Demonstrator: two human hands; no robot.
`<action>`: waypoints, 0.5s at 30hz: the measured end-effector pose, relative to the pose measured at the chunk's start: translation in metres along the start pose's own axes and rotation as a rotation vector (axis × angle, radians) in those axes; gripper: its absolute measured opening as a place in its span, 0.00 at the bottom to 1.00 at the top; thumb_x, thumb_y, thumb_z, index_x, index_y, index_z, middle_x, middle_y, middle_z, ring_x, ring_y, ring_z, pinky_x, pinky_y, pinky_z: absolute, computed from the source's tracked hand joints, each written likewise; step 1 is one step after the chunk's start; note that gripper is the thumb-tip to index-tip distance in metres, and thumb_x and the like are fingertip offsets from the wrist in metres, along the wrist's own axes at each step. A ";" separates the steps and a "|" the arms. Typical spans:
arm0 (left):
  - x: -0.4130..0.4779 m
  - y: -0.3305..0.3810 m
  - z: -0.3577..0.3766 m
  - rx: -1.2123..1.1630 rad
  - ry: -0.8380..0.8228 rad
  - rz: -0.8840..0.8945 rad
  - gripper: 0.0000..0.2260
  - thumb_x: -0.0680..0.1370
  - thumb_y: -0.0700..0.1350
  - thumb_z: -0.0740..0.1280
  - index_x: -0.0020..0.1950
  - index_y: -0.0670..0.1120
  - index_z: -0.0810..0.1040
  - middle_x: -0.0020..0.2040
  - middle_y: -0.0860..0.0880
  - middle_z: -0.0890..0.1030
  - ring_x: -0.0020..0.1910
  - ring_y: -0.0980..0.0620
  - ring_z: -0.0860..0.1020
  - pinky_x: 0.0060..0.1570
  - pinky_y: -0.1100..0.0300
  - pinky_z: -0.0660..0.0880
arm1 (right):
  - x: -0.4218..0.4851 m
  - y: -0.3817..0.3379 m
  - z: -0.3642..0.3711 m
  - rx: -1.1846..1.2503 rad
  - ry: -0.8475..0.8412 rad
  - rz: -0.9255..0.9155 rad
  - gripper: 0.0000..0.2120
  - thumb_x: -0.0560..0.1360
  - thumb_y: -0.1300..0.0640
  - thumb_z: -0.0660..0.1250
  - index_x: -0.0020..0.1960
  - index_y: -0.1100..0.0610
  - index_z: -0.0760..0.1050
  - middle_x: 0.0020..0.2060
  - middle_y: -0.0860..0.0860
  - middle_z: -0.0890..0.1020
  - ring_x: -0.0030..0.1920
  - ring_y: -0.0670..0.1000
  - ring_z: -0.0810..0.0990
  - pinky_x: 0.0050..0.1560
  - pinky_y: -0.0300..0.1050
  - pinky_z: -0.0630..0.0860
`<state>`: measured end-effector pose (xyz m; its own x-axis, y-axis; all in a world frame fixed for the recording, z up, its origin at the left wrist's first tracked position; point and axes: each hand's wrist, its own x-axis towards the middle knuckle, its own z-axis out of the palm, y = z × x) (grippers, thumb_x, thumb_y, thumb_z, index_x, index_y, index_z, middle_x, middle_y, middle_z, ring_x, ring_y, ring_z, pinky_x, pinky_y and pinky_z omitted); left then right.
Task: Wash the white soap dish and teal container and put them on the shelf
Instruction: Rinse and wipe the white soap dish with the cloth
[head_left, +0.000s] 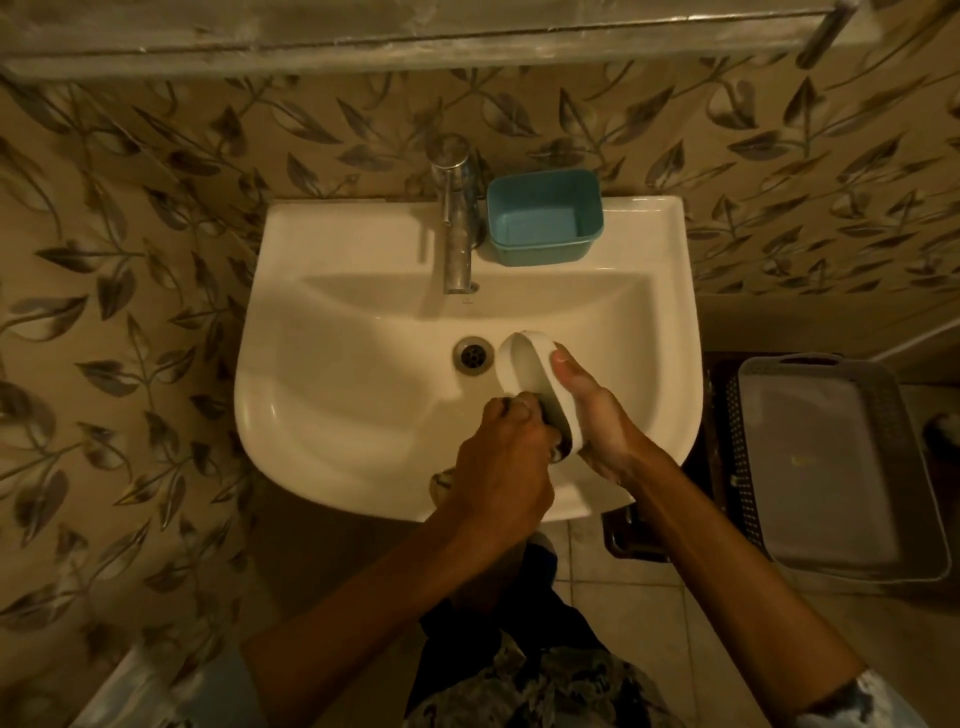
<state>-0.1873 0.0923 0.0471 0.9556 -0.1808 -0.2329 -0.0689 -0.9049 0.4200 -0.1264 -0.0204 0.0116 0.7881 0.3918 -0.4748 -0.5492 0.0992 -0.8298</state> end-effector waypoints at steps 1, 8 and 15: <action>0.000 0.001 -0.002 -0.063 0.009 -0.020 0.11 0.74 0.38 0.66 0.55 0.47 0.81 0.58 0.49 0.75 0.59 0.48 0.71 0.50 0.53 0.77 | 0.000 -0.001 0.000 0.005 0.005 -0.030 0.13 0.81 0.45 0.53 0.58 0.42 0.74 0.46 0.46 0.84 0.45 0.44 0.83 0.44 0.39 0.79; 0.020 0.009 -0.038 -0.759 -0.179 -0.267 0.08 0.77 0.39 0.63 0.47 0.42 0.83 0.45 0.43 0.84 0.46 0.48 0.82 0.51 0.56 0.78 | 0.001 -0.003 0.001 -0.045 0.078 -0.326 0.24 0.80 0.49 0.51 0.75 0.53 0.61 0.71 0.52 0.71 0.71 0.50 0.68 0.74 0.52 0.62; 0.036 0.011 -0.048 -1.137 -0.269 -0.305 0.11 0.72 0.47 0.73 0.53 0.48 0.80 0.50 0.45 0.84 0.49 0.50 0.83 0.52 0.56 0.79 | 0.008 -0.017 -0.005 0.030 0.083 -0.468 0.24 0.81 0.54 0.47 0.77 0.54 0.53 0.73 0.54 0.66 0.73 0.53 0.66 0.73 0.55 0.64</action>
<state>-0.1395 0.0948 0.0857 0.7888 -0.2155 -0.5757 0.5704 -0.0925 0.8161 -0.1095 -0.0234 0.0204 0.9717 0.2240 -0.0754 -0.1372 0.2746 -0.9517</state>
